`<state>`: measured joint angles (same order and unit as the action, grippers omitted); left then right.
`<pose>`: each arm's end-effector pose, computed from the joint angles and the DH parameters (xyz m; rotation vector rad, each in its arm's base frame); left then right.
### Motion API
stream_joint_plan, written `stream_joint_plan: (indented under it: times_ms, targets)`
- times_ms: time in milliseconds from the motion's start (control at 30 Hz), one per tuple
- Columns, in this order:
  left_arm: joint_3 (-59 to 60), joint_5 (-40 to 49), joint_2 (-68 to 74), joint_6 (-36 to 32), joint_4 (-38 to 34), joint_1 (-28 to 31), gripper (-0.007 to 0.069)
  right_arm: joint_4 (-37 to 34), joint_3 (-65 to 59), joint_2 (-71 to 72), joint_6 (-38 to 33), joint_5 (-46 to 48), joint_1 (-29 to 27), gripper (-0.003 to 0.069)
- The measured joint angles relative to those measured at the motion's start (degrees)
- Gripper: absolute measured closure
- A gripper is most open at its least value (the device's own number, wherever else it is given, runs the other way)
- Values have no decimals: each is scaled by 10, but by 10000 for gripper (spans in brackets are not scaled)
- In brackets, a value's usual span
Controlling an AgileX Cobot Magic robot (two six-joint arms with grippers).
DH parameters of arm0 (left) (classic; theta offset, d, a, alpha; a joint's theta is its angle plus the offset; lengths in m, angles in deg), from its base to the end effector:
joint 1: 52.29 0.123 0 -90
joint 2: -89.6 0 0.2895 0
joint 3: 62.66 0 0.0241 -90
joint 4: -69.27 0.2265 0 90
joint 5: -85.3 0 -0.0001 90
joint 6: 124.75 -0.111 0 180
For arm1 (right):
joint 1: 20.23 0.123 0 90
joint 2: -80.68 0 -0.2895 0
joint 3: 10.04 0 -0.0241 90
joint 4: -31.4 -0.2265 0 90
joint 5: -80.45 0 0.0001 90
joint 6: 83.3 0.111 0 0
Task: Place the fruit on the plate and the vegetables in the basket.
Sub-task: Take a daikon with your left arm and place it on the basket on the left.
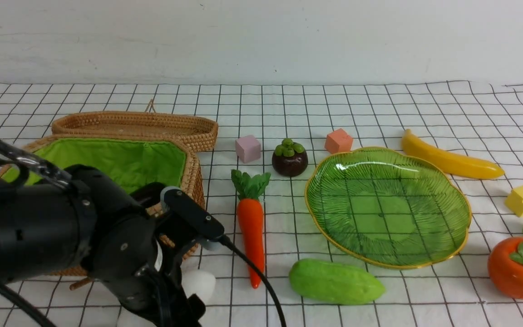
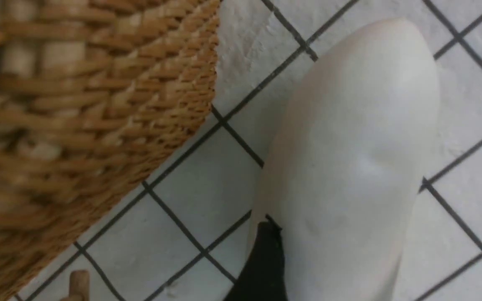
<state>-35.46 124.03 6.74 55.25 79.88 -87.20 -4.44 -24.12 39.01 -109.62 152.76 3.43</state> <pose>0.2283 -0.1437 0.1971 1.0151 2.6301 0.0593 0.0058 0.0702 0.4109 -1.0048 1.8933 0.7375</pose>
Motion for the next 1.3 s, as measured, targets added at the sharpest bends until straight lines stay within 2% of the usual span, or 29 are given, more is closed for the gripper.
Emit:
stream_joint_plan:
  times_ms: [133, 400, 467, 500, 567, 700, 733, 833, 900, 933, 1000, 1100, 1167, 1300]
  targets:
    - [-2, -1, 50, 0, 25, 0, 92, -12, 0, 0, 0, 0, 0, 560]
    - [-9, 15, 54, 9, 20, -4, 93, -18, 0, 0, 0, 0, 0, 557]
    - [-8, 33, 43, 0, 14, -11, 93, -18, 0, 0, 0, 0, 0, 557]
    - [-5, 86, 16, -10, 9, -28, 93, -18, 0, 0, 0, -1, 0, 556]
    - [-5, 106, -7, -15, 10, -39, 93, -18, 0, 0, 0, -4, 0, 555]
    - [-39, 132, -107, -39, 73, -51, 93, -17, 0, 0, 0, -46, 0, 552]
    - [-54, 129, -136, -59, 111, -44, 93, -15, 0, 0, 0, -64, 0, 552]
    - [-79, 110, -173, -143, 156, 2, 93, -11, 0, 0, 0, -98, 0, 550]
    - [-90, 89, -174, -215, 163, 50, 93, -10, 0, 0, 0, -109, 0, 550]
    - [-91, 84, -173, -230, 164, 60, 93, -10, 0, 0, 0, -109, 0, 550]
    - [-93, 46, -157, -323, 164, 123, 93, -8, 0, 0, 0, -111, 0, 547]
    - [-93, -1, -129, -394, 165, 174, 93, -5, 0, 0, 0, -112, 0, 544]
    - [-93, -20, -109, -419, 170, 195, 93, -4, 0, 0, 0, -112, 0, 542]
    - [-93, -38, -91, -426, 173, 205, 93, -4, 0, 0, 0, -108, 0, 539]
